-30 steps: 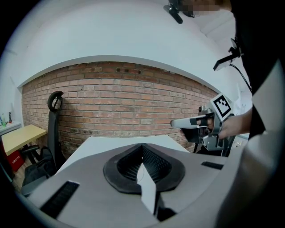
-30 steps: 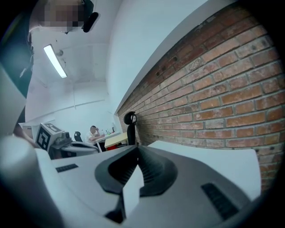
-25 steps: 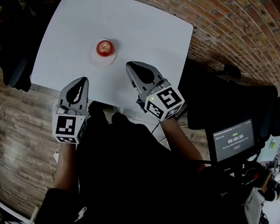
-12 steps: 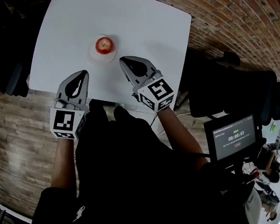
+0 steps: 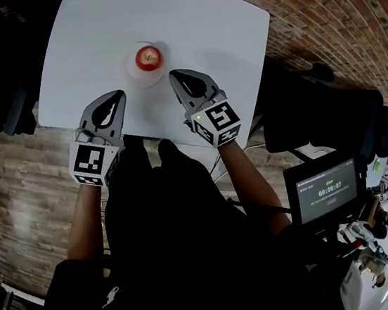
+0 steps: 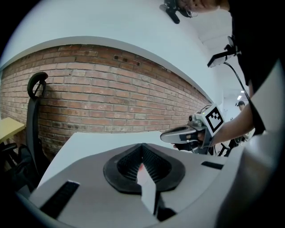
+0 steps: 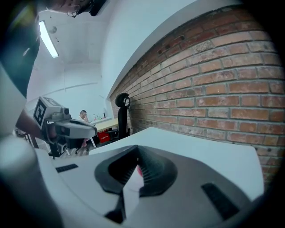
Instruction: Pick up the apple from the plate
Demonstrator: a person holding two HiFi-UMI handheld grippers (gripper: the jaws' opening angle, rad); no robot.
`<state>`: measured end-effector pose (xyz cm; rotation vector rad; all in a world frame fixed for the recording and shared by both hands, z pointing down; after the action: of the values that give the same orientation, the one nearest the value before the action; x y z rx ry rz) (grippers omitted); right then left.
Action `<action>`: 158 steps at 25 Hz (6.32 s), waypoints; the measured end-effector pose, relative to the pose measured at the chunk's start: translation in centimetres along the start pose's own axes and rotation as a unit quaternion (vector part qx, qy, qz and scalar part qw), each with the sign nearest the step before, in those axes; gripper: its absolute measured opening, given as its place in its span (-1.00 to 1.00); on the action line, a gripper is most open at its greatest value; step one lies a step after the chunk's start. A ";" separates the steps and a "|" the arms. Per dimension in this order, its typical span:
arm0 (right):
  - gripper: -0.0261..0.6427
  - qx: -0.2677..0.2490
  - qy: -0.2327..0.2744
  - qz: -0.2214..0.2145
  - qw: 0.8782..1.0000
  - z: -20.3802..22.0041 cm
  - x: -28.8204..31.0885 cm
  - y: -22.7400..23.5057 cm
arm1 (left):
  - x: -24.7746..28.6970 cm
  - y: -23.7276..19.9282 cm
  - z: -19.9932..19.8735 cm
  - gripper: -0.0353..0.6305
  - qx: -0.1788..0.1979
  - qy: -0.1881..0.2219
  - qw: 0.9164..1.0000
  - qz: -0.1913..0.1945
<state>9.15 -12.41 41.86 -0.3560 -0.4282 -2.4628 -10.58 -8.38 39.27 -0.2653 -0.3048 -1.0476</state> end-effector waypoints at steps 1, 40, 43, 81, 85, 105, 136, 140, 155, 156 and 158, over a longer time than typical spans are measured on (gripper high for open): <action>-0.91 0.000 -0.002 0.003 1.000 0.4 0.3 0.2 | 0.3 -0.3 0.4 -0.88 -0.007 0.000 1.000 0.005; -0.53 -0.022 -0.048 0.007 0.999 5.9 7.1 2.9 | 6.3 -2.0 5.6 -0.88 -0.004 -0.062 0.996 0.061; -0.44 -0.023 -0.054 0.005 0.998 6.4 7.6 3.0 | 6.5 -2.1 6.0 -0.88 -0.008 -0.066 0.996 0.062; 0.33 -0.052 -0.090 -0.005 0.995 7.4 11.8 4.3 | 5.9 -3.8 6.7 -0.88 -0.016 -0.084 0.996 0.037; 0.33 -0.057 -0.095 -0.010 0.994 7.5 12.2 4.2 | 5.8 -3.9 6.9 -0.88 -0.019 -0.087 0.995 0.037; 0.33 -0.060 -0.099 -0.009 0.993 7.5 13.9 4.3 | 5.7 -5.7 7.3 -0.88 -0.018 -0.094 0.995 0.030; 0.28 -0.048 -0.058 0.011 0.997 3.9 10.4 2.8 | 4.3 -4.4 3.9 -0.88 0.005 -0.057 0.998 0.024; 0.28 -0.052 -0.051 0.019 0.997 2.7 9.3 2.6 | 4.2 -3.9 2.8 -0.88 0.010 -0.044 0.999 0.026; 0.28 -0.065 -0.018 0.037 0.997 -0.5 4.4 0.5 | 3.1 -2.2 0.0 -0.88 0.030 -0.015 0.999 0.023; 0.28 -0.065 -0.016 0.038 0.997 -0.7 4.1 0.3 | 3.0 -2.1 -0.1 -0.88 0.031 -0.012 0.999 0.023; 0.28 -0.066 -0.013 0.042 0.997 -1.1 3.4 -0.1 | 2.8 -1.9 -0.4 -0.88 0.032 -0.009 0.999 0.021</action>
<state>6.28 -14.47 42.04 -0.4515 -0.2571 -2.4129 -10.94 -11.69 40.06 -0.2220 -0.3474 -0.9927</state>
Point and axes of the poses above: the fingertips, and each gripper's own axes: x forward along the fingers, y to its right, z out of its underside, the point moved 7 cm from there along -x, backward along the fingers, and after that the axes turned 9 degrees about -z, right-handed, at the moved point
